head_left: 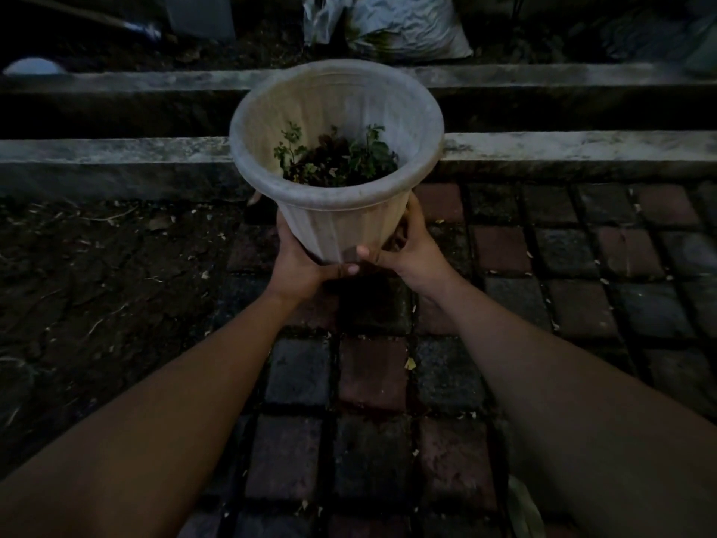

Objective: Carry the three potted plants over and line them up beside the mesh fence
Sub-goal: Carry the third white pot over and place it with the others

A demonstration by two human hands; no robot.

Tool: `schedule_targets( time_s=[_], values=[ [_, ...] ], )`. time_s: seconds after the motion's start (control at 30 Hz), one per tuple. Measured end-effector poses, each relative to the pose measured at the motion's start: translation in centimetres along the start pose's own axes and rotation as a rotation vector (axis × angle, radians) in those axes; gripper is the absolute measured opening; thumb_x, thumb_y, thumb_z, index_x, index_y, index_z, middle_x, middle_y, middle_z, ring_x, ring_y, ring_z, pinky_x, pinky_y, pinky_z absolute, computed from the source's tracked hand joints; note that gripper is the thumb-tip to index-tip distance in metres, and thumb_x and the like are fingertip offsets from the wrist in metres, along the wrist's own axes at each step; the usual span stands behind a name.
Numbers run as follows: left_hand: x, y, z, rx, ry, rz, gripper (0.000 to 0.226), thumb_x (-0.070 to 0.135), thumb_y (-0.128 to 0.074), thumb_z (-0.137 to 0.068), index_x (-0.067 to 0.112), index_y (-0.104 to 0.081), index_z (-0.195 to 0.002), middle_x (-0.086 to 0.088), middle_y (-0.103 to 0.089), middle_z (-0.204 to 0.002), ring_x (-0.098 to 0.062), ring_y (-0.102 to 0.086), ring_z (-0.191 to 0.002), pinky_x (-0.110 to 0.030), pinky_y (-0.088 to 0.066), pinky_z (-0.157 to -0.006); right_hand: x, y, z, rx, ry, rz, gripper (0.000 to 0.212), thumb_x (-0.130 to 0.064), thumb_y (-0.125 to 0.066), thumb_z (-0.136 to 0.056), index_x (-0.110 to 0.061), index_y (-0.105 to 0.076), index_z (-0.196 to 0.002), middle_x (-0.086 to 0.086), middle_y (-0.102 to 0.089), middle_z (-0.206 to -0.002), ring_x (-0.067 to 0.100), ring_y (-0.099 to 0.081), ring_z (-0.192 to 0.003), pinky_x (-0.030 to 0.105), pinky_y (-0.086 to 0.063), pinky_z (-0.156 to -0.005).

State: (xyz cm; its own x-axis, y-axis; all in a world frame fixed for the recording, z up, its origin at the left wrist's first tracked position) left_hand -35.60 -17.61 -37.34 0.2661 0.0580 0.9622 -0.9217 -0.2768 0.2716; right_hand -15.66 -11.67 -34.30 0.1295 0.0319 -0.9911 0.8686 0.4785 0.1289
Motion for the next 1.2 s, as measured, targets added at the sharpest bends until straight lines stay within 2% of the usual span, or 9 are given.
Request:
schedule_targets(
  time_s=[0.1, 0.2, 0.33, 0.43, 0.5, 0.63, 0.8, 1.0, 1.2],
  values=[
    [-0.2, 0.1, -0.2, 0.009, 0.006, -0.008, 0.148, 0.036, -0.1, -0.051, 0.015, -0.001, -0.158, -0.004, -0.034, -0.161, -0.017, -0.038, -0.15, -0.025, -0.044, -0.117, 0.2, 0.0, 0.0, -0.012, -0.024, -0.018, 0.117, -0.03, -0.089, -0.077, -0.033, -0.008, -0.161, -0.004, -0.036, -0.16, 0.017, -0.039, -0.145, 0.04, -0.041, -0.117],
    [0.3, 0.4, -0.5, -0.001, 0.009, 0.001, 0.145, 0.036, -0.102, -0.05, 0.018, -0.005, -0.156, -0.004, -0.034, -0.16, -0.018, -0.039, -0.149, -0.037, -0.044, -0.119, 0.0, -0.2, 0.0, 0.007, -0.042, -0.048, 0.118, -0.037, -0.092, -0.071, -0.036, -0.015, -0.16, -0.005, -0.039, -0.16, 0.016, -0.04, -0.145, 0.042, -0.044, -0.116],
    [1.9, 0.5, -0.1, -0.003, -0.039, 0.023, 0.136, 0.039, -0.103, -0.049, 0.029, -0.015, -0.152, -0.006, -0.041, -0.157, -0.02, -0.044, -0.146, -0.047, -0.047, -0.117, 0.6, -0.1, 0.3, 0.053, -0.081, -0.16, 0.101, -0.02, -0.089, -0.077, -0.037, -0.029, -0.157, -0.014, -0.045, -0.152, 0.007, -0.047, -0.135, 0.018, -0.05, -0.101],
    [4.1, 1.1, 0.8, 0.057, 0.01, 0.025, 0.138, 0.042, -0.104, -0.049, 0.024, -0.019, -0.157, -0.006, -0.043, -0.156, -0.019, -0.046, -0.145, -0.043, -0.049, -0.115, -1.4, 0.2, 0.5, 0.077, -0.07, -0.195, 0.116, -0.044, -0.096, -0.06, -0.033, -0.032, -0.156, -0.011, -0.044, -0.155, 0.012, -0.044, -0.14, 0.035, -0.045, -0.113],
    [8.4, 2.7, 0.5, 0.07, 0.001, 0.038, 0.133, 0.044, -0.105, -0.048, 0.026, -0.026, -0.154, -0.005, -0.047, -0.153, -0.017, -0.051, -0.142, -0.044, -0.051, -0.112, -5.4, 0.1, 0.2, 0.083, -0.077, -0.231, 0.129, -0.055, -0.098, -0.047, -0.033, -0.033, -0.156, -0.003, -0.044, -0.157, 0.019, -0.042, -0.144, 0.04, -0.049, -0.11],
    [20.2, 7.9, 0.4, 0.123, -0.062, 0.098, 0.118, 0.026, -0.099, -0.054, 0.021, -0.029, -0.149, -0.001, -0.049, -0.146, -0.005, -0.053, -0.134, -0.017, -0.053, -0.1, -18.1, -1.0, -0.5, 0.105, 0.024, -0.203, 0.115, -0.055, -0.095, -0.055, -0.06, -0.027, -0.147, -0.006, -0.031, -0.161, 0.018, -0.034, -0.148, 0.051, -0.044, -0.115],
    [37.8, 15.2, 2.0, 0.183, 0.058, 0.24, 0.131, 0.047, -0.101, -0.046, 0.008, -0.033, -0.15, -0.012, -0.053, -0.148, -0.026, -0.057, -0.136, -0.041, -0.057, -0.105, -38.4, -1.4, 0.3, 0.076, 0.134, -0.246, 0.112, -0.033, -0.09, -0.062, -0.05, -0.024, -0.15, 0.002, -0.026, -0.164, 0.02, -0.035, -0.149, 0.052, -0.045, -0.114],
    [62.9, 27.3, 3.3, 0.307, 0.016, 0.322, 0.115, 0.029, -0.092, -0.044, 0.014, -0.04, -0.146, 0.001, -0.059, -0.136, -0.003, -0.065, -0.118, -0.02, -0.058, -0.087, -65.8, -3.8, 0.3, 0.098, 0.196, -0.18, 0.114, -0.061, -0.091, -0.057, -0.053, -0.028, -0.152, -0.004, -0.031, -0.163, 0.022, -0.034, -0.149, 0.056, -0.042, -0.114],
    [84.1, 41.8, 8.0, 0.336, -0.025, 0.323, 0.108, 0.016, -0.101, -0.046, 0.027, -0.045, -0.138, 0.009, -0.062, -0.127, 0.007, -0.069, -0.108, -0.016, -0.059, -0.08, -89.8, -9.4, 2.7, 0.007, 0.281, -0.129, 0.111, -0.064, -0.088, -0.061, -0.058, -0.024, -0.151, -0.016, -0.026, -0.163, 0.014, -0.03, -0.15, 0.054, -0.037, -0.119]
  ],
)
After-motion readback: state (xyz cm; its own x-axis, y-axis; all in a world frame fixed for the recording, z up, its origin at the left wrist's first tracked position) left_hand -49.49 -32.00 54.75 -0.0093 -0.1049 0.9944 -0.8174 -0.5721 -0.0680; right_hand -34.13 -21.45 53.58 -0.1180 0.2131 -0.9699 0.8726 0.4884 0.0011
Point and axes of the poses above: each hand's wrist, its own z-axis away from the middle knuckle, its own y-axis out of the back of the hand, x = y × z, the point moved 1 cm from there along -z, towards the middle knuckle
